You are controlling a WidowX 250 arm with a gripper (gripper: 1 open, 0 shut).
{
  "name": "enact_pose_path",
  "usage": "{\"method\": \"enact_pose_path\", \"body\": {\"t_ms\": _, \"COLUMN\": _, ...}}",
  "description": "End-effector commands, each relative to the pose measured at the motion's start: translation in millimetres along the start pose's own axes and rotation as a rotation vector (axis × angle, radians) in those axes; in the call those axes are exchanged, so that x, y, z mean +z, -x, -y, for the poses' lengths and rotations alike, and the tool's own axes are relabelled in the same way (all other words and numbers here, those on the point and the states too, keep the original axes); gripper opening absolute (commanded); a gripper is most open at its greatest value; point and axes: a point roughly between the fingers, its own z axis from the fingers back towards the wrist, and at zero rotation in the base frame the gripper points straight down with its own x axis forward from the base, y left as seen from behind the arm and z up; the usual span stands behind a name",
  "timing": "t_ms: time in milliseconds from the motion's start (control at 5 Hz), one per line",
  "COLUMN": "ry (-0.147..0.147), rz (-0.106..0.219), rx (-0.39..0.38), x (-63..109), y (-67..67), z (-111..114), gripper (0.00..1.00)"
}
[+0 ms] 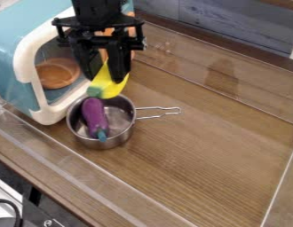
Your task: Put the banana in the silver pot
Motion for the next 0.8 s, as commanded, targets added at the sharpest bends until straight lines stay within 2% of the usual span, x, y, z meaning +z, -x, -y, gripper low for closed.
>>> {"method": "enact_pose_path", "body": {"t_ms": 0, "ry": -0.006, "rz": 0.045, "rx": 0.007, "x": 5.5, "y": -1.3, "z": -1, "gripper": 0.0}}
{"method": "enact_pose_path", "body": {"t_ms": 200, "ry": -0.007, "rz": 0.047, "rx": 0.018, "x": 1.7, "y": -1.0, "z": -3, "gripper": 0.0}}
{"method": "enact_pose_path", "body": {"t_ms": 400, "ry": -0.009, "rz": 0.051, "rx": 0.035, "x": -10.6, "y": -3.2, "z": 1, "gripper": 1.0}}
{"method": "enact_pose_path", "body": {"t_ms": 600, "ry": -0.009, "rz": 0.058, "rx": 0.047, "x": -18.4, "y": -5.4, "z": 7, "gripper": 1.0}}
